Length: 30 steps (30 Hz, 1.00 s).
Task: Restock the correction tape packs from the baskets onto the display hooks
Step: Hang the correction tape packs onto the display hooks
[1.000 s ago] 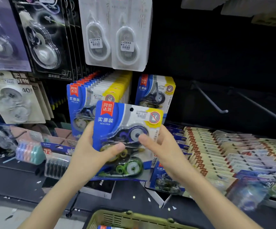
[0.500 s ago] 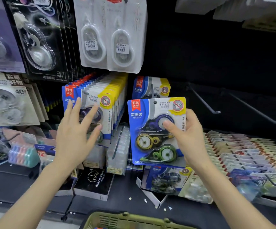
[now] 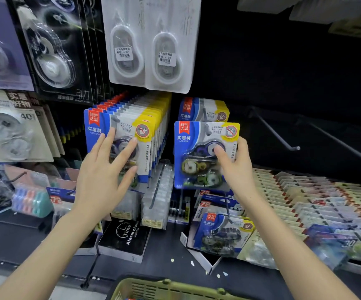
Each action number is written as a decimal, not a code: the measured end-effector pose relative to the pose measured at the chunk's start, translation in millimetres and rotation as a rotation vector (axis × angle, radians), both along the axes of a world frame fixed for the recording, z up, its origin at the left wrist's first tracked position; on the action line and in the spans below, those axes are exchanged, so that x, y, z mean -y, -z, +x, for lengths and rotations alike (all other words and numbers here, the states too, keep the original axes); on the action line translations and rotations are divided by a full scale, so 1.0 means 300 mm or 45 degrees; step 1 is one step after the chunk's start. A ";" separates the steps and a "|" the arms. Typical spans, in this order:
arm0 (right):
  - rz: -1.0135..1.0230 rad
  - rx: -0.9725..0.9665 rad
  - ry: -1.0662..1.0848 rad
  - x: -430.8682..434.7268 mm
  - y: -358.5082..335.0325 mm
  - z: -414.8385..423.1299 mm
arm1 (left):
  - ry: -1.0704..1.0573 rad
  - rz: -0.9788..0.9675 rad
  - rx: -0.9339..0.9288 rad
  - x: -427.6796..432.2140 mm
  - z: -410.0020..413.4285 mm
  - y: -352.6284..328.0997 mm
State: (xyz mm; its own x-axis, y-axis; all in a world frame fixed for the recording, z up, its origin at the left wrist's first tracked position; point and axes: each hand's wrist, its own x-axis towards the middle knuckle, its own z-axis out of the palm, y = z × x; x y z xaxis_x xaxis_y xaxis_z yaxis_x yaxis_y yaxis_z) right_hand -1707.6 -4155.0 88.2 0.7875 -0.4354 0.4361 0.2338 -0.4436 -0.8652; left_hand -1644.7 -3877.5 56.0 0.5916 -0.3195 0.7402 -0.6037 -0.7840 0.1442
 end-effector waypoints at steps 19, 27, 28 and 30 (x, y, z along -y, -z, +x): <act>-0.074 -0.250 0.239 0.075 -0.019 0.289 | 0.010 0.050 0.066 -0.012 0.010 -0.007; -0.098 -0.306 0.317 0.020 0.045 0.048 | 0.016 -0.141 0.085 -0.035 -0.022 -0.001; -0.078 -0.314 0.285 0.006 0.080 -0.014 | -0.001 -0.157 0.086 -0.041 -0.033 0.009; -0.060 -0.347 0.184 -0.030 0.185 -0.155 | -0.022 -0.163 0.028 -0.050 -0.068 0.054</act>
State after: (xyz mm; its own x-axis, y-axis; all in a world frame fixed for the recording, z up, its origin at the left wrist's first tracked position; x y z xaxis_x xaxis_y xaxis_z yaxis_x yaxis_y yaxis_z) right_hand -1754.2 -4145.9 32.8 0.8097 -0.5355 0.2400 -0.0721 -0.4967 -0.8649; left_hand -1665.1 -3862.4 39.8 0.5798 -0.2113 0.7869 -0.5941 -0.7706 0.2307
